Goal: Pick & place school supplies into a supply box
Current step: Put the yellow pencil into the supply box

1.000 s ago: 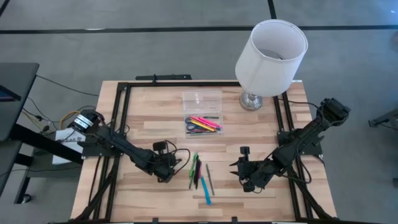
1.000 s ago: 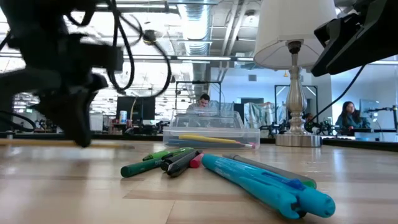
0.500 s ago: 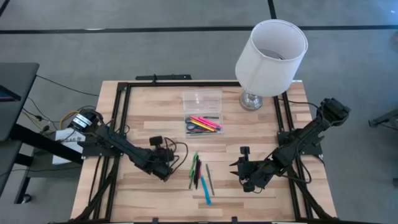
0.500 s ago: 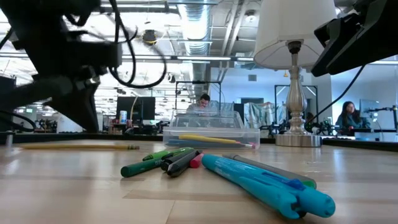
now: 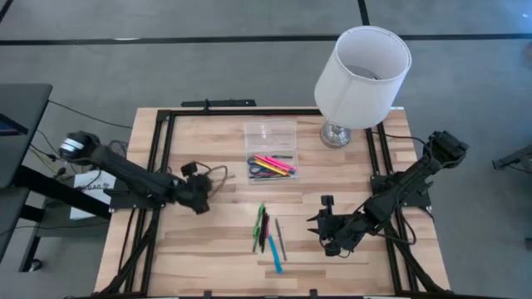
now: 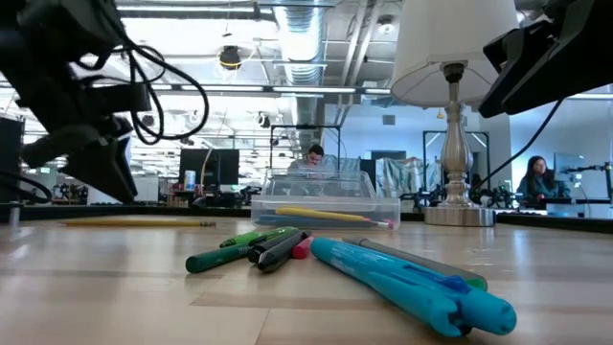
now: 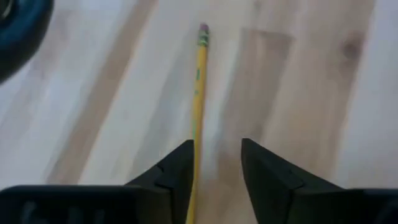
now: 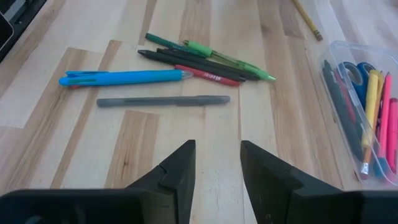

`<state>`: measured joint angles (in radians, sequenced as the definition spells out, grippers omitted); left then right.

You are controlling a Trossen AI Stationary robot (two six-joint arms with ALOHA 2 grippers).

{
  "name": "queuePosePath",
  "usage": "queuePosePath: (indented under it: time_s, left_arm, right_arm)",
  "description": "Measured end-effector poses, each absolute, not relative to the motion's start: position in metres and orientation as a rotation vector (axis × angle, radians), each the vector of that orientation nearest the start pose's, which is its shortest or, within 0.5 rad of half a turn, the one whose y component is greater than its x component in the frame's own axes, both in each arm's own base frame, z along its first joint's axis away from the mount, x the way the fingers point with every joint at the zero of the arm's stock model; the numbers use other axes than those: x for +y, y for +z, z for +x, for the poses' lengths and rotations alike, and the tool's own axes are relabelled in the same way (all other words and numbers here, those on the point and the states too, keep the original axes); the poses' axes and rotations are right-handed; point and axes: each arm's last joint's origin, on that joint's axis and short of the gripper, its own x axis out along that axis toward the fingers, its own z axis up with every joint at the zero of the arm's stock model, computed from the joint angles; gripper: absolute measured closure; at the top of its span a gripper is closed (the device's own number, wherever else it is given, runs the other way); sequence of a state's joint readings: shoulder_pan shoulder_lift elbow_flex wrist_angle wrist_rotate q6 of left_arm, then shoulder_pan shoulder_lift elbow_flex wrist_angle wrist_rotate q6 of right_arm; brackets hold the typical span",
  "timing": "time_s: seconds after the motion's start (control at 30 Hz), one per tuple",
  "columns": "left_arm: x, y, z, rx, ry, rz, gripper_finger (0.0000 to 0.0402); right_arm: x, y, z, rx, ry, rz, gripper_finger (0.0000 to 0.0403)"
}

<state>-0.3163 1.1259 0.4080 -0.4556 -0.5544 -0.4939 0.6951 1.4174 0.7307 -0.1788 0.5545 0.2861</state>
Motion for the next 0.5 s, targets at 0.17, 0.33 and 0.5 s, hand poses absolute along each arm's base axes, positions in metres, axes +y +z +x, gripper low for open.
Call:
queuePosePath:
  time_s: [0.17, 0.33, 0.5]
  left_arm:
    - [-0.009, 0.129, 0.140, 0.848, 0.500, -0.007, 0.0236]
    - [0.008, 0.124, 0.134, 0.771, 0.498, -0.101, 0.0210]
    - [0.019, 0.123, 0.135, 0.747, 0.546, -0.200, 0.0196]
  right_arm:
    - [0.151, 0.185, 0.221, 0.712, -0.004, -0.222, 0.0282]
    - [0.143, 0.183, 0.227, 0.722, -0.038, -0.212, 0.0282]
    - [0.138, 0.181, 0.231, 0.743, -0.039, -0.199, 0.0282]
